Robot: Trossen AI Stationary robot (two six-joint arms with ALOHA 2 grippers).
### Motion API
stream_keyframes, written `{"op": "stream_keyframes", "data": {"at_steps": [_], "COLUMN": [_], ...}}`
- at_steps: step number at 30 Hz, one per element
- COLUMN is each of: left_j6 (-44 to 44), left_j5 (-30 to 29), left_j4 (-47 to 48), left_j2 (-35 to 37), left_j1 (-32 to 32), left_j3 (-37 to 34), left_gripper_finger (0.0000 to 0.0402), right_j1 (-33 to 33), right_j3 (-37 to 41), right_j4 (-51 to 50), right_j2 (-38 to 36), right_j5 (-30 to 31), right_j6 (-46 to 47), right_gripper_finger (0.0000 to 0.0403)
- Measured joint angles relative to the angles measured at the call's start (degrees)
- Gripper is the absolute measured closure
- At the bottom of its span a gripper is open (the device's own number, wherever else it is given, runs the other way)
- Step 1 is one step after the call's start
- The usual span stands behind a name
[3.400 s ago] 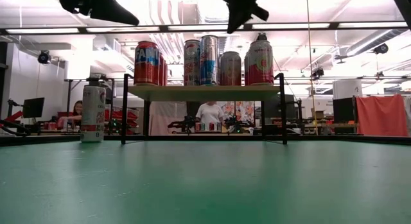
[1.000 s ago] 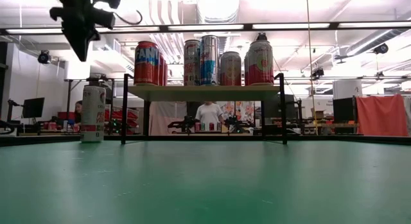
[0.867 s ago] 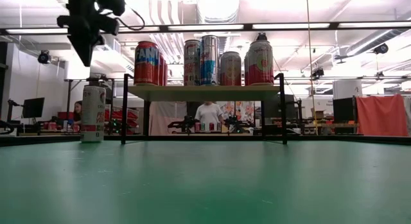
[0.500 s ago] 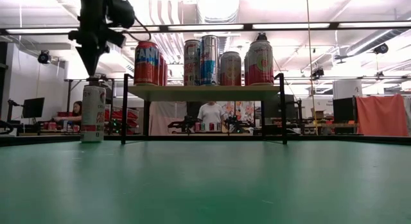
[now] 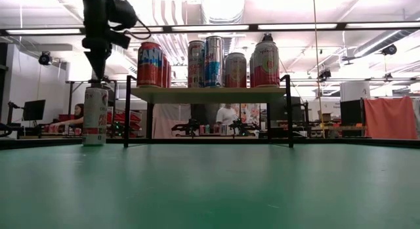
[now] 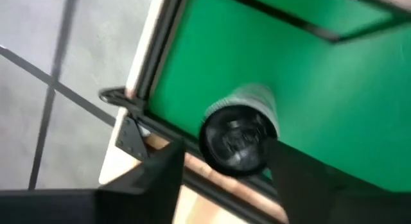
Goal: Place canned beverage on shelf
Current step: Put the white soda can on the shelf aligned with other white soda cans on the shelf
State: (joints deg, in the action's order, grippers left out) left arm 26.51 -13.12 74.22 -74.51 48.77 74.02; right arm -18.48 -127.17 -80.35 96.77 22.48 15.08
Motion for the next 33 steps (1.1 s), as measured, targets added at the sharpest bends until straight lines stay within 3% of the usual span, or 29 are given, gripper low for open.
{"op": "stream_keyframes", "data": {"at_steps": [5,10,26,33], "left_j6": [-0.8,-3.7,-9.1,-9.3], "left_j5": [0.1,0.1,0.2,0.2], "left_j4": [-1.0,-0.7,0.5,0.1], "left_j2": [-0.1,-1.1,-1.6,-1.5], "left_j1": [0.4,0.7,0.7,0.7], "left_j3": [0.0,-0.6,-0.8,-4.1], "left_gripper_finger": [0.0135,0.0105,0.01,0.01], "right_j1": [0.0,0.0,0.1,0.1], "right_j3": [0.0,0.0,0.0,0.0], "right_j4": [-0.4,-0.4,-0.4,-0.4], "right_j2": [0.0,0.0,0.0,0.0], "right_j5": [-0.2,-0.5,-0.4,-0.4], "right_j6": [-0.1,0.2,0.8,1.1], "right_gripper_finger": [0.0394,0.0394,0.0394,0.0394]}}
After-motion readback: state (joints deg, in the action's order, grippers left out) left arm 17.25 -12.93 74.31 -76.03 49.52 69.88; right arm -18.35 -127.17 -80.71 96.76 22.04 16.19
